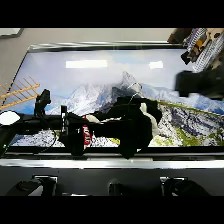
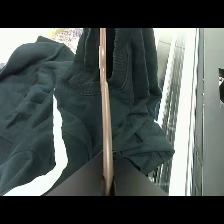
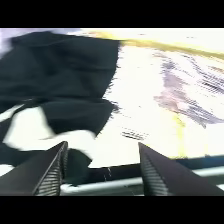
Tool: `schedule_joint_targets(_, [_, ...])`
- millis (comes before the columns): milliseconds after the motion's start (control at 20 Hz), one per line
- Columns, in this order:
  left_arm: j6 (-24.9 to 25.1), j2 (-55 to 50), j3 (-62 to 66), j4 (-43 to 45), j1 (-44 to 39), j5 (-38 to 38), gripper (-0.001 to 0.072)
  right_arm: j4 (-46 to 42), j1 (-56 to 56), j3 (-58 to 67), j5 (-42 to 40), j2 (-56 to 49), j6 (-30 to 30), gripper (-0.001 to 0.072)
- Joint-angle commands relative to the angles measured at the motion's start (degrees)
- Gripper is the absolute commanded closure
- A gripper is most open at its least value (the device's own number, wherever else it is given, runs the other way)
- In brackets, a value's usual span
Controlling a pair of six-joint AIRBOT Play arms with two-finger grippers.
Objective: Fold the clothes and pants, and hang the long-sleeved shirts on hangers.
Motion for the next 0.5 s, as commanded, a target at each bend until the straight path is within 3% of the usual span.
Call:
schedule_joint_targets(0, [0.0, -0.1, 0.0, 0.0, 0.0, 0.1, 0.0683, 22.3, -18.0, -5.3, -1.4, 1.9, -17.6, 0.0138])
schedule_joint_targets(50, [0.0, -0.1, 0.0, 0.1, 0.0, 0.1, 0.0683, 27.0, -19.9, -8.7, -2.3, 1.9, -22.6, 0.008])
schedule_joint_targets(250, [0.0, -0.1, 0.0, 0.1, 0.0, 0.1, 0.0683, 33.4, -19.8, -24.8, -10.9, 1.8, -34.3, 0.0092])
schedule_joint_targets(450, [-0.2, -0.1, 0.0, 0.1, 0.0, 0.1, 0.0683, 34.4, -19.8, -34.9, -23.6, 1.8, -41.2, 0.0109])
